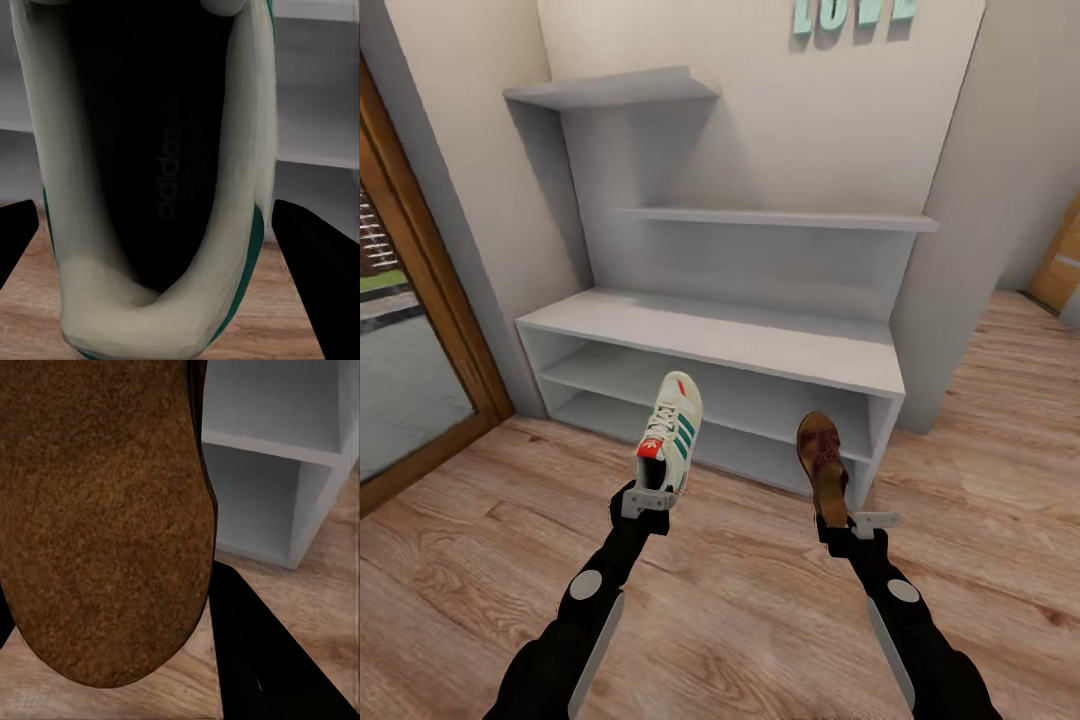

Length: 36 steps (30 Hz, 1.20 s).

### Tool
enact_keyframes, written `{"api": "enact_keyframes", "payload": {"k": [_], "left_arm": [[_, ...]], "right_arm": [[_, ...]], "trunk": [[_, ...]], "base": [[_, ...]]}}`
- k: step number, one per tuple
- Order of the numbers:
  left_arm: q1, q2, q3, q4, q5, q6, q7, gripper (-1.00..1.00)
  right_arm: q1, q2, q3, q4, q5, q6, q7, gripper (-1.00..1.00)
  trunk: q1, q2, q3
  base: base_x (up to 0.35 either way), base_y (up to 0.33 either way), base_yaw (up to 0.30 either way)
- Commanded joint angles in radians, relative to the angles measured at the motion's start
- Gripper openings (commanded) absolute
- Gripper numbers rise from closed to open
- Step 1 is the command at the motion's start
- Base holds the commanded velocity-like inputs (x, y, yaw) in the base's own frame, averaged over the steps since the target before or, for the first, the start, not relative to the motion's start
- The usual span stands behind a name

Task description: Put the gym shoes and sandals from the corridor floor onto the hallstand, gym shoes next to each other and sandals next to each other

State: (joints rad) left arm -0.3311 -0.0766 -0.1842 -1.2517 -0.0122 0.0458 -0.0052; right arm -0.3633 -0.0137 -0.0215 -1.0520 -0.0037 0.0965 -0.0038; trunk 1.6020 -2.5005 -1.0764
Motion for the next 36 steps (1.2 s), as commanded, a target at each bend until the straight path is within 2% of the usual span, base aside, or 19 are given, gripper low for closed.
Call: {"api": "enact_keyframes", "payload": {"k": [1, 13, 23, 36], "left_arm": [[0.000, 0.000, 0.000, -0.002, -0.002, 0.005, -0.001, -1.00], [0.000, 0.000, 0.000, 0.000, -0.002, 0.003, -0.001, -1.00], [0.000, 0.000, 0.000, 0.000, -0.002, 0.003, -0.001, -1.00], [0.000, 0.000, 0.000, 0.000, -0.002, 0.003, -0.001, -1.00]], "right_arm": [[0.000, 0.000, 0.000, -0.002, -0.004, 0.006, -0.001, -1.00], [0.000, 0.000, 0.000, 0.000, -0.004, 0.006, -0.001, -1.00], [0.000, 0.000, 0.000, -0.001, -0.004, 0.006, -0.001, -1.00], [0.000, 0.000, 0.000, -0.002, -0.004, 0.007, -0.001, -1.00]], "trunk": [[0.000, 0.000, -0.001], [0.000, 0.000, -0.001], [0.000, 0.000, -0.001], [0.000, 0.000, -0.001]], "base": [[0.000, 0.000, -0.290], [-0.005, 0.000, -0.291], [-0.160, 0.015, -0.278], [-0.112, 0.001, -0.087]]}}
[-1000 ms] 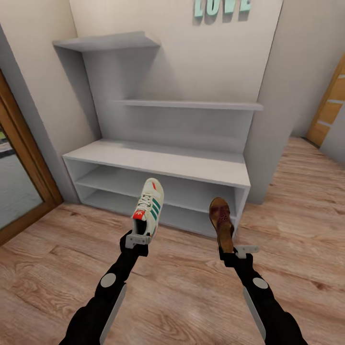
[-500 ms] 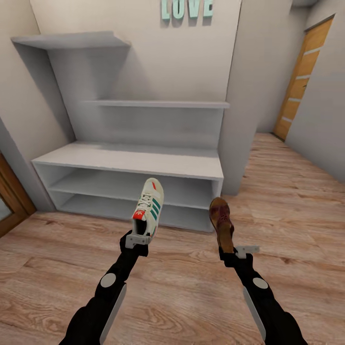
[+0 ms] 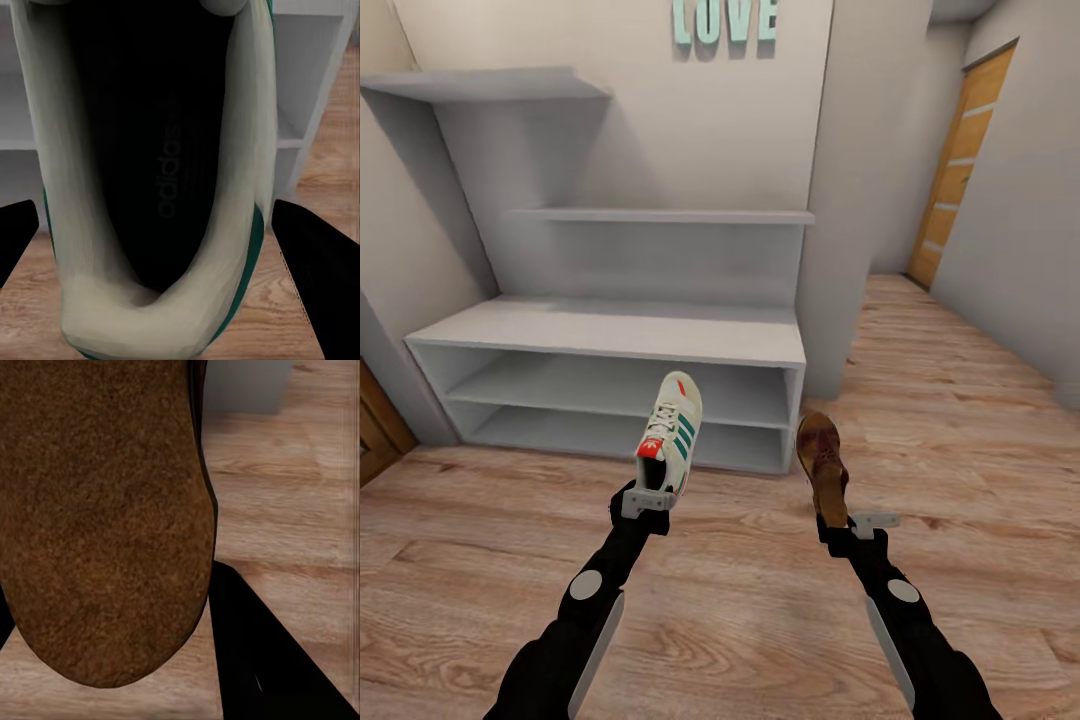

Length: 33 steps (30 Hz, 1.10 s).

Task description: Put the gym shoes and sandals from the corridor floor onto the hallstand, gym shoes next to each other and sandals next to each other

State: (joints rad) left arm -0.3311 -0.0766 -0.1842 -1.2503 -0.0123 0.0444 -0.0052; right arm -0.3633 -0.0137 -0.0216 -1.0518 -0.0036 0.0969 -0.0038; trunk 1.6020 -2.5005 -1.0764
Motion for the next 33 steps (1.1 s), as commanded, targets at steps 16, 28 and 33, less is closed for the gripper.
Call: {"api": "enact_keyframes", "payload": {"k": [16, 28, 33], "left_arm": [[0.000, 0.000, 0.000, -0.001, -0.002, 0.005, -0.001, -1.00], [-0.001, -0.001, 0.005, 0.012, 0.001, 0.066, 0.002, -1.00], [-0.010, -0.008, 0.007, 0.058, 0.006, 0.195, 0.003, -1.00]], "right_arm": [[0.000, 0.000, 0.000, -0.002, -0.003, 0.011, -0.001, -1.00], [0.000, -0.004, -0.001, -0.003, -0.004, 0.012, 0.002, -1.00], [0.000, -0.006, -0.043, -0.012, -0.038, 0.069, 0.002, -1.00]], "trunk": [[0.000, 0.000, -0.001], [0.000, 0.000, -0.001], [0.000, 0.000, -0.001]], "base": [[-0.001, 0.000, -0.130], [0.000, 0.000, 0.000], [0.000, 0.000, 0.000]]}}
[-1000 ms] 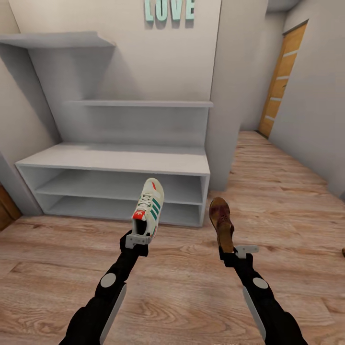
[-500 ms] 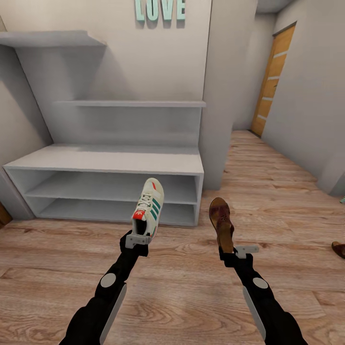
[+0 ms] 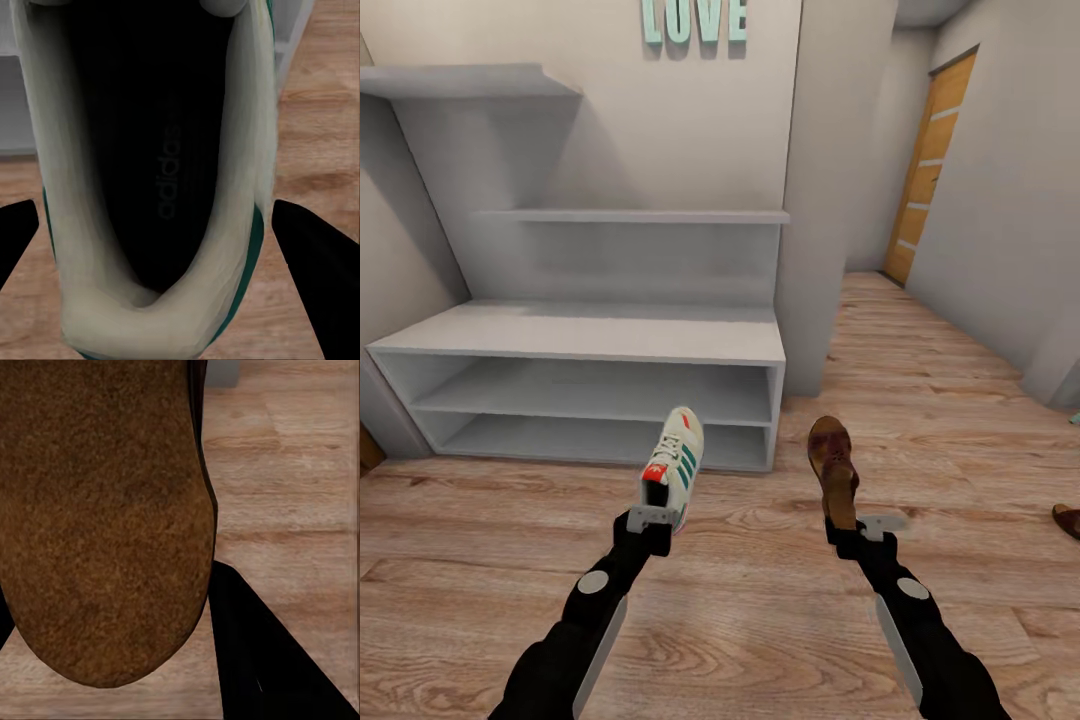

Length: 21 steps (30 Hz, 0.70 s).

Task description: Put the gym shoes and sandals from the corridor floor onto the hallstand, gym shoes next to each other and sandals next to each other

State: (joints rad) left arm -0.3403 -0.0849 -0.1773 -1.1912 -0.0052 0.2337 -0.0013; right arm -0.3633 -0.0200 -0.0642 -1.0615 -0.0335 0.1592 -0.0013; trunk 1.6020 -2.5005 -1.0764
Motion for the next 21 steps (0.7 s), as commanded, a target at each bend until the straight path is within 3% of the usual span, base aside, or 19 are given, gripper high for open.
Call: {"api": "enact_keyframes", "payload": {"k": [1, 2, 3, 4, 5, 6, 9, 12, 14, 17, 19, 21], "left_arm": [[-0.003, -0.004, 0.000, 0.027, 0.001, 0.030, 0.000, -1.00], [-0.005, -0.005, 0.000, 0.037, 0.001, 0.037, 0.000, -1.00], [-0.016, -0.009, 0.001, 0.072, 0.002, 0.057, 0.000, -1.00], [-0.030, -0.011, 0.001, 0.099, 0.002, 0.073, 0.000, -1.00], [-0.058, -0.012, 0.001, 0.147, 0.003, 0.101, 0.000, -1.00], [-0.080, -0.013, 0.001, 0.181, 0.003, 0.118, 0.000, -1.00], [-0.135, -0.014, 0.001, 0.263, 0.004, 0.146, 0.000, -1.00], [-0.155, -0.015, 0.002, 0.292, 0.004, 0.154, 0.000, -1.00], [-0.174, -0.018, 0.002, 0.298, 0.004, 0.156, 0.002, -1.00], [-0.215, -0.027, 0.002, 0.303, 0.004, 0.166, 0.007, -1.00], [-0.256, -0.043, 0.002, 0.322, 0.004, 0.207, 0.015, -1.00], [-0.367, -0.054, 0.002, 0.382, 0.004, 0.270, 0.046, -1.00]], "right_arm": [[0.000, -0.007, -0.057, -0.008, -0.039, 0.077, 0.000, -1.00], [0.000, -0.013, -0.081, -0.012, -0.048, 0.108, 0.001, -1.00], [0.000, -0.047, -0.163, -0.030, -0.068, 0.212, 0.003, -1.00], [0.000, -0.075, -0.220, -0.041, -0.077, 0.281, 0.005, -1.00], [0.000, -0.121, -0.302, -0.051, -0.085, 0.368, 0.006, -1.00], [0.000, -0.153, -0.353, -0.055, -0.088, 0.411, 0.007, -1.00], [0.000, -0.244, -0.502, -0.060, -0.092, 0.472, 0.030, -1.00], [0.000, -0.319, -0.635, -0.061, -0.092, 0.489, 0.046, -1.00], [0.000, -0.359, -0.688, -0.061, -0.092, 0.493, 0.050, -1.00], [0.000, -0.399, -0.714, -0.061, -0.091, 0.501, 0.051, -1.00], [0.000, -0.414, -0.723, -0.061, -0.084, 0.531, 0.052, -1.00], [0.000, -0.420, -0.725, -0.063, -0.080, 0.566, 0.051, -1.00]], "trunk": [[0.000, 0.000, -0.001], [0.000, 0.000, -0.001], [0.000, 0.000, -0.001], [0.000, 0.000, -0.001], [0.000, 0.000, -0.001], [0.000, 0.000, -0.001], [0.000, 0.000, -0.001], [0.000, 0.000, -0.001], [0.000, 0.000, -0.001], [0.000, 0.000, -0.001], [0.000, 0.000, -0.001], [0.000, 0.000, -0.001]], "base": [[0.000, 0.000, 0.000], [0.000, 0.000, 0.000], [0.000, 0.000, 0.000], [0.000, 0.000, 0.000], [0.000, 0.000, 0.000], [0.000, 0.000, 0.000], [0.000, 0.000, 0.000], [0.000, 0.000, 0.000], [0.000, 0.000, 0.000], [0.000, 0.000, 0.000], [0.000, 0.000, 0.000], [0.000, 0.000, 0.000]]}}
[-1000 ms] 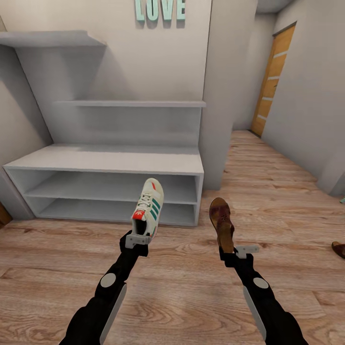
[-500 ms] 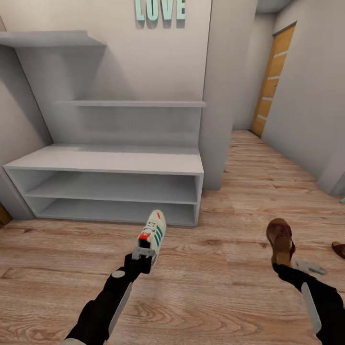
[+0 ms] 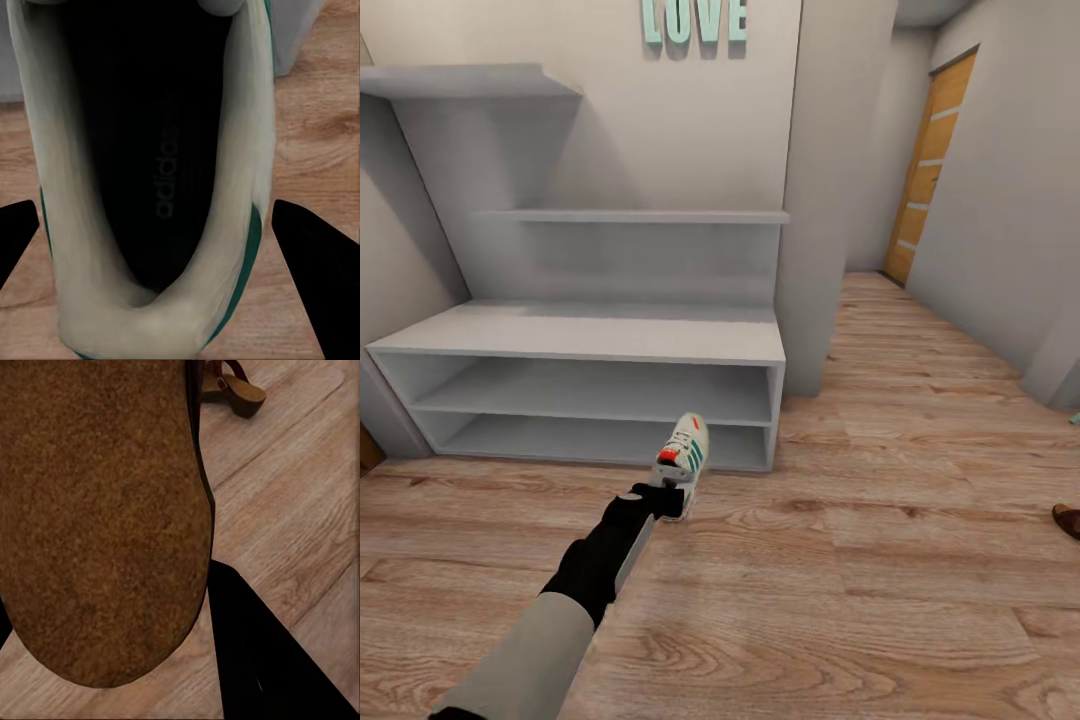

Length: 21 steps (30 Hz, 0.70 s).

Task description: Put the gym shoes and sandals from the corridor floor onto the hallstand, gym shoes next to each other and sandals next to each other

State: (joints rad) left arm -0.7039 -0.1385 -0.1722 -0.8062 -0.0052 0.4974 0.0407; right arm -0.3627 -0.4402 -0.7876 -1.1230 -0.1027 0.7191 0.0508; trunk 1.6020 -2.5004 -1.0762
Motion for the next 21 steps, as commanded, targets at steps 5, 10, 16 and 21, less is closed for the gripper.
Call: {"api": "enact_keyframes", "payload": {"k": [5, 10, 16, 21], "left_arm": [[-0.105, -0.002, -0.003, 0.073, 0.003, 0.025, 0.014, -1.00], [-0.124, -0.003, -0.004, 0.085, 0.003, 0.027, 0.012, -1.00], [-0.126, -0.001, -0.004, 0.087, 0.076, 0.027, 0.010, -1.00], [-0.126, 0.003, -0.004, 0.087, 0.123, 0.026, 0.010, -1.00]], "right_arm": [[-0.001, -0.001, -0.001, -0.001, -0.009, 0.016, -0.002, -1.00], [-0.001, 0.000, 0.000, -0.001, -0.009, 0.021, -0.002, -1.00], [-0.001, 0.000, 0.001, -0.002, -0.009, 0.047, -0.003, -1.00], [-0.001, -0.001, 0.000, -0.003, -0.009, 0.052, -0.003, -1.00]], "trunk": [[0.000, 0.000, -0.001], [0.000, 0.000, -0.001], [0.000, -0.001, -0.006], [0.002, -0.002, -0.031]], "base": [[0.000, 0.000, 0.000], [0.000, 0.000, 0.000], [0.000, 0.000, 0.000], [0.000, 0.000, 0.000]]}}
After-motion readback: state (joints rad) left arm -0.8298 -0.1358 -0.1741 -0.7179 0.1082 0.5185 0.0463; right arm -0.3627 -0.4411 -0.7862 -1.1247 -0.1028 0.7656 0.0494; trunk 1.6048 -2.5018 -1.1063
